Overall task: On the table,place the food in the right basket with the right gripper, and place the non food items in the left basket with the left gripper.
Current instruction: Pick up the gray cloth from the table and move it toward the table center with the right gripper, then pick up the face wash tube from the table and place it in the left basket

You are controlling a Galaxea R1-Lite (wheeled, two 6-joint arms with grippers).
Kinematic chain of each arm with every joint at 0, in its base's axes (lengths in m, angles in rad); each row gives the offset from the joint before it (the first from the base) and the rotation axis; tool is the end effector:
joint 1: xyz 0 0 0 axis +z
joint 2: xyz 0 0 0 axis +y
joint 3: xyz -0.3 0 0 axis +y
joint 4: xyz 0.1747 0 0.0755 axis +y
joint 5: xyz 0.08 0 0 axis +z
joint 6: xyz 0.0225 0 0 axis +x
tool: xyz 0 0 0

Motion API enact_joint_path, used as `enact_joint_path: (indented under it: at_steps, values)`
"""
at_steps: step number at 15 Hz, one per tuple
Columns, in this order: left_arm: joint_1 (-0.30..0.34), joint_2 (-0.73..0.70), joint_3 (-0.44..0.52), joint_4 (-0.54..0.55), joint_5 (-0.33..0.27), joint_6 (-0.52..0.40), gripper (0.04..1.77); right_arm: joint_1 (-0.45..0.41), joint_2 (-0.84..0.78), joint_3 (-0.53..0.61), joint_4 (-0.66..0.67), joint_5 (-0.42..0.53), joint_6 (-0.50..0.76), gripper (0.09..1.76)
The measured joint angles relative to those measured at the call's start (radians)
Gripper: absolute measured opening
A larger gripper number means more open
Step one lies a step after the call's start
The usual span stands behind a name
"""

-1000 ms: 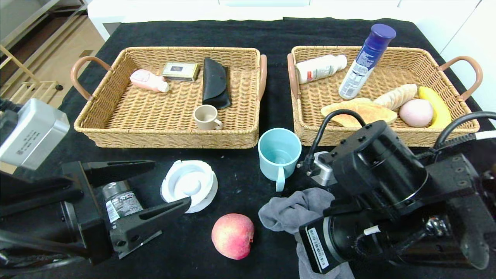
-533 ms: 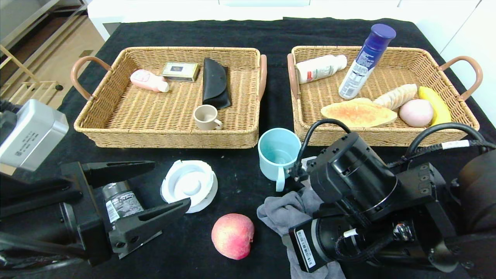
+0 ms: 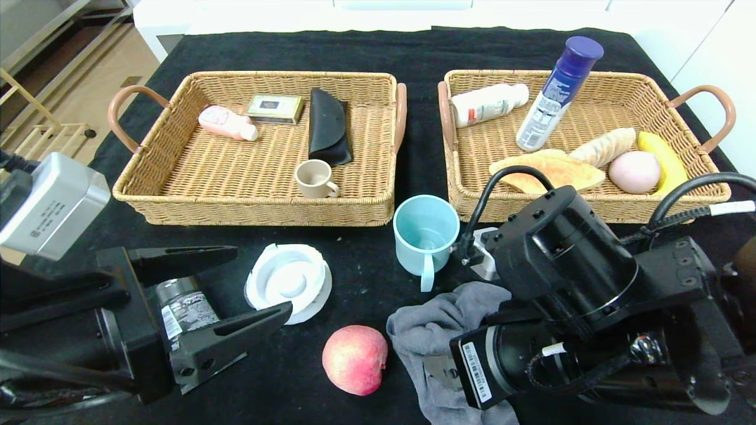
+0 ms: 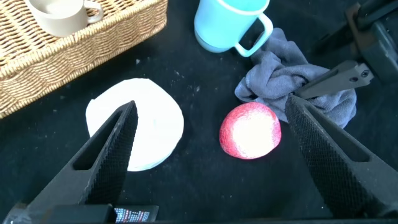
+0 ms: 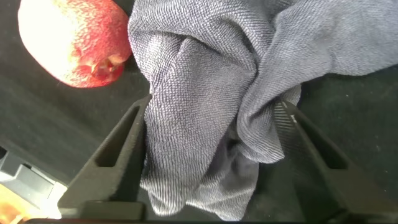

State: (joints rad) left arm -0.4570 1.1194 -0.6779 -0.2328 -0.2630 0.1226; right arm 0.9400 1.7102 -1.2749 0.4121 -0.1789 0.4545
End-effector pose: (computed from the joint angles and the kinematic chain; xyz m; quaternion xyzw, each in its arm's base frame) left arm 0.1400 -0.0753 0.2425 0.0671 0.0820 -0.3561 0.9284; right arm 0.1799 0.2395 0.2153 -0.0219 0.4158 0.2514 0.8738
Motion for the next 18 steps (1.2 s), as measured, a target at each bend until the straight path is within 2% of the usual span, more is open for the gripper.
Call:
enact_joint_path:
  at_steps: [8, 14, 18]
  values:
    - [0.000, 0.008, 0.000, 0.012, -0.001, 0.001, 1.72, -0.020, -0.116, 0.005, 0.036, 0.000, -0.035, 1.60]
    - [-0.002, 0.014, 0.000, 0.015, -0.001, 0.001, 1.72, -0.158, -0.275, 0.094, 0.003, 0.048, -0.188, 1.66]
    - [-0.002, 0.013, 0.000, 0.016, 0.000, 0.004, 1.72, -0.270, -0.341, 0.194, -0.155, 0.160, -0.315, 1.68]
